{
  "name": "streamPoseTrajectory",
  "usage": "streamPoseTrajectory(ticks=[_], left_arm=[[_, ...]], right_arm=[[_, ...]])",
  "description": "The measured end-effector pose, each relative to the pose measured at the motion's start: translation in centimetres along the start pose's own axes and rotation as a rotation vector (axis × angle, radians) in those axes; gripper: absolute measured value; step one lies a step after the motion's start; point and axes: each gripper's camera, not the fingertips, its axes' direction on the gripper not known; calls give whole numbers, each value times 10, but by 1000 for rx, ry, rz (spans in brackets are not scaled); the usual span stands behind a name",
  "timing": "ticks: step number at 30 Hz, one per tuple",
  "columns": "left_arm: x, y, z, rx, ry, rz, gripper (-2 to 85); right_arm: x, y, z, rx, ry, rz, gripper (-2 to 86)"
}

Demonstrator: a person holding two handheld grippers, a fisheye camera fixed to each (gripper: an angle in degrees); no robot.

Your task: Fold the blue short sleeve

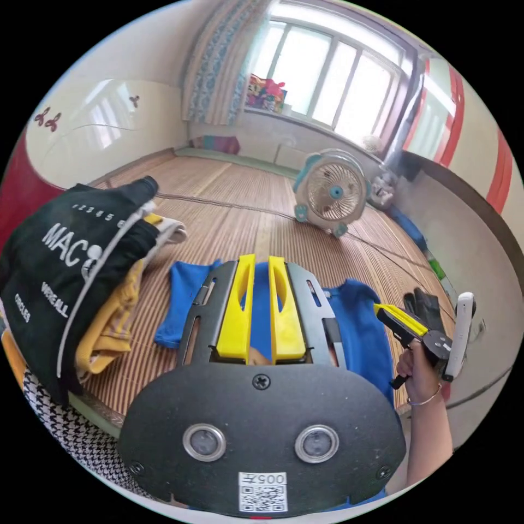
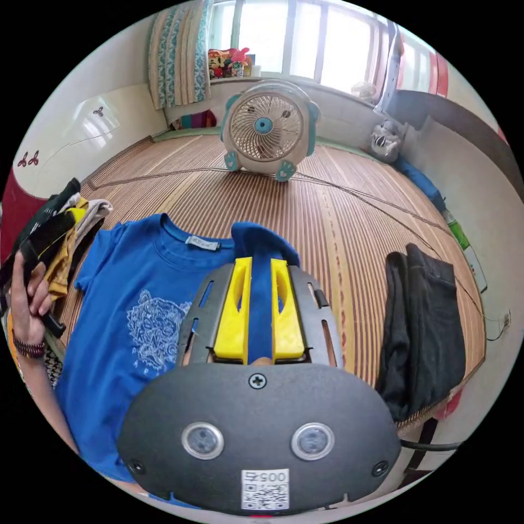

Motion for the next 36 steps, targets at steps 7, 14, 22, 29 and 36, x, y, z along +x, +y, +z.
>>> streamPoseTrajectory(ticks=[7,14,22,29,36], left_arm=[[21,-4,57,-110,93,53,51],[16,-13,77,-117,166,26,49],[7,-22,93,-108,175,-14,43],[3,-26,94,-84,178,-47,40],[23,-28,106,-111,161,-39,39]], right_arm=[[59,41,-48,43,17,103,73],[63,30,-3,-138,-42,110,78],[20,-8,37,-220,83,-30,-11],[77,-66,-13,-102,314,27,-15],[140,-108,45,-363,352,144,-2]])
